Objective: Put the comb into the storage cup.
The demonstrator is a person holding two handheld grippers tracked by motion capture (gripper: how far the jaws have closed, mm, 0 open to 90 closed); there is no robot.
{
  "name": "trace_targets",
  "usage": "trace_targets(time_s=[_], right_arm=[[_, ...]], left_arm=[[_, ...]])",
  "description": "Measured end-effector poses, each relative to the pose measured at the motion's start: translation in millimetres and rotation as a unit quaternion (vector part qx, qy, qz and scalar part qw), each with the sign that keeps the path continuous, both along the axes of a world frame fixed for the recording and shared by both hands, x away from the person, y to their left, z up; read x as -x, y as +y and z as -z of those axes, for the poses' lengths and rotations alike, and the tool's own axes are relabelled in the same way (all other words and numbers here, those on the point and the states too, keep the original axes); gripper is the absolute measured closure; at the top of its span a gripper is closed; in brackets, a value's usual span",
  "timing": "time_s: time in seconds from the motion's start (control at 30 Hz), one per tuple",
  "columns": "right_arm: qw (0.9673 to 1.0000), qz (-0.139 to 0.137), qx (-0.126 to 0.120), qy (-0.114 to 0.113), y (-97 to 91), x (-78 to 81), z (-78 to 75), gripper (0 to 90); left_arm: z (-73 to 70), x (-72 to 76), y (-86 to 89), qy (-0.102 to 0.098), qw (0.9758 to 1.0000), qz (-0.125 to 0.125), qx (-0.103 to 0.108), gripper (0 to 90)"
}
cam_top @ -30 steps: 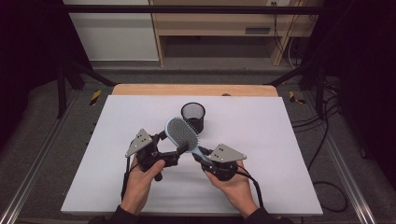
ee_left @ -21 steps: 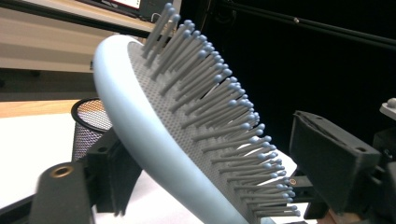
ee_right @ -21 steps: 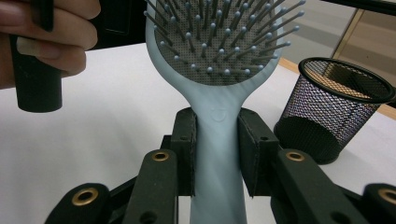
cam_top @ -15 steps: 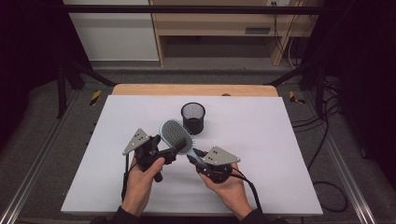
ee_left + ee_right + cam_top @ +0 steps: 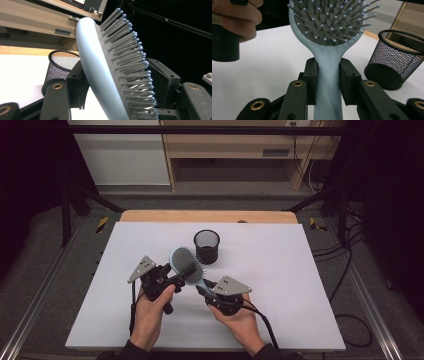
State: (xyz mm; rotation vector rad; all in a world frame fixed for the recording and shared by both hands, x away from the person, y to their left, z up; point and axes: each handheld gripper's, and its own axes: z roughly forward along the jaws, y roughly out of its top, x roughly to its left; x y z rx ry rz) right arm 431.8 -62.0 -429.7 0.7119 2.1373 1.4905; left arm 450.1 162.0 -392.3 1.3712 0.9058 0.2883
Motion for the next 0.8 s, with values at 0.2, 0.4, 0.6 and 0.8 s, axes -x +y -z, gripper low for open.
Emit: trace_targets(time_s=[0.2,0.4,0.6,0.8], right_arm=[[1.0,0.002,0.0,0.005,2.7,-3.4,-1.3,69.7],[0.9999,0.005,-0.004,0.009,2.2,-5.7,-2.5,69.7],[0.9999,0.005,-0.006,0.015,2.5,-8.3,-1.8,69.5],[0.9997,0.003,-0.012,0.019,2.9,-9.4,-4.0,69.2]], left_arm=[[-5.1,-0.9,-1.3,0.006,1.0,-0.005,0.006,42.7],[-11.2,-2.4,-5.3,0.007,0.9999,0.005,0.006,47.7],[-16.6,-1.5,-9.7,-0.002,0.9999,0.011,-0.01,50.5],[-22.2,-1.2,-10.9,-0.01,0.9995,0.018,-0.022,51.8]])
